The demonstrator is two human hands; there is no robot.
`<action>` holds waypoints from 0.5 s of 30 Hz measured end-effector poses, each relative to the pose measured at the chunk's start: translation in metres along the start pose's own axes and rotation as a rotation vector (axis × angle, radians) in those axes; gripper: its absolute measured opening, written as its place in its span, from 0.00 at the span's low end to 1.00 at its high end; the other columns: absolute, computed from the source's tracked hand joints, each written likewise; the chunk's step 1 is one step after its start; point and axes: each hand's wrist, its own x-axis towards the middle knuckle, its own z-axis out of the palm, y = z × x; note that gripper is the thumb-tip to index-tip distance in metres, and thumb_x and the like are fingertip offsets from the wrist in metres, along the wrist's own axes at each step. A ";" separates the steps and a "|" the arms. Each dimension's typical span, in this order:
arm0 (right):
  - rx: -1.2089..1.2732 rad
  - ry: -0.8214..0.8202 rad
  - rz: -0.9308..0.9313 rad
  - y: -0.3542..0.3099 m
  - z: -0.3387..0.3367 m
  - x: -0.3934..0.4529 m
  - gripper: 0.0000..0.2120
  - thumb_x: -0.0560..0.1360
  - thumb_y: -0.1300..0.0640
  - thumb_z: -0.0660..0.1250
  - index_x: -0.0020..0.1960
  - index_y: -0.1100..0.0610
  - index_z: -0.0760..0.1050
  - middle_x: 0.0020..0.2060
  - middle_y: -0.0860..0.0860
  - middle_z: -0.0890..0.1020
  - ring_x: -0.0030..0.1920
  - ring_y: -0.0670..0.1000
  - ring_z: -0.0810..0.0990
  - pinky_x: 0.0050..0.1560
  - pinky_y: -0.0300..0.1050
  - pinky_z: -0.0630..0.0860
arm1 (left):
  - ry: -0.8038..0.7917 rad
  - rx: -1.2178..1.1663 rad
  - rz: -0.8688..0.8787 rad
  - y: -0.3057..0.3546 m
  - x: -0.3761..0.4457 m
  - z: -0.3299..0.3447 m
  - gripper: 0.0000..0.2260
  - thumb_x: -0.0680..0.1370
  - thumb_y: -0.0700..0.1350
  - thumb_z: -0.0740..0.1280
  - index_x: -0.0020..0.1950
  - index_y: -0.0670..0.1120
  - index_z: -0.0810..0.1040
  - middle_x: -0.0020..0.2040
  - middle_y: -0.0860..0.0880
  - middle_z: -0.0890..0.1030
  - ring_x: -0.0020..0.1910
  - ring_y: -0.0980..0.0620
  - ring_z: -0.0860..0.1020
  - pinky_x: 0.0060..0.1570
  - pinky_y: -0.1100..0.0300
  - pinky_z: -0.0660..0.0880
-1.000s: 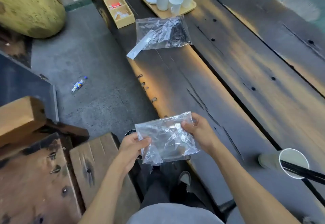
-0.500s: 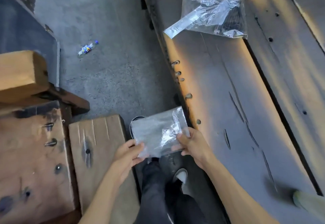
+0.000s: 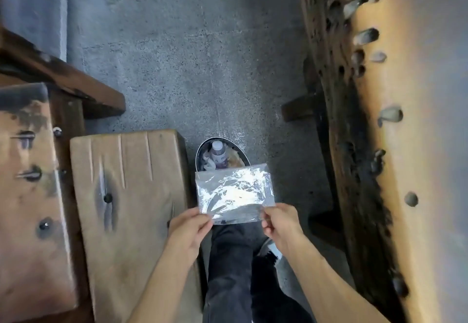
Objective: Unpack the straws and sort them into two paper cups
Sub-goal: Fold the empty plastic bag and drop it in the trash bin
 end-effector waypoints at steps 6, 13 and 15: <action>0.027 0.003 0.094 0.021 0.027 0.068 0.10 0.77 0.70 0.62 0.39 0.62 0.72 0.28 0.56 0.77 0.19 0.46 0.68 0.19 0.34 0.60 | 0.161 0.166 0.354 -0.012 0.058 0.018 0.12 0.78 0.29 0.65 0.55 0.45 0.72 0.40 0.43 0.77 0.33 0.50 0.78 0.36 0.59 0.80; 0.181 -0.007 0.212 0.031 0.048 0.132 0.12 0.79 0.70 0.57 0.39 0.63 0.72 0.26 0.56 0.77 0.16 0.44 0.68 0.18 0.30 0.60 | 0.176 0.451 0.421 -0.005 0.130 0.054 0.15 0.76 0.29 0.60 0.46 0.46 0.81 0.46 0.44 0.81 0.39 0.47 0.81 0.43 0.60 0.81; 0.187 -0.020 0.231 0.033 0.048 0.142 0.12 0.79 0.70 0.58 0.39 0.64 0.72 0.25 0.56 0.78 0.16 0.44 0.69 0.17 0.31 0.62 | 0.176 0.509 0.383 0.002 0.146 0.060 0.14 0.75 0.32 0.61 0.47 0.48 0.82 0.46 0.48 0.82 0.45 0.45 0.82 0.53 0.52 0.81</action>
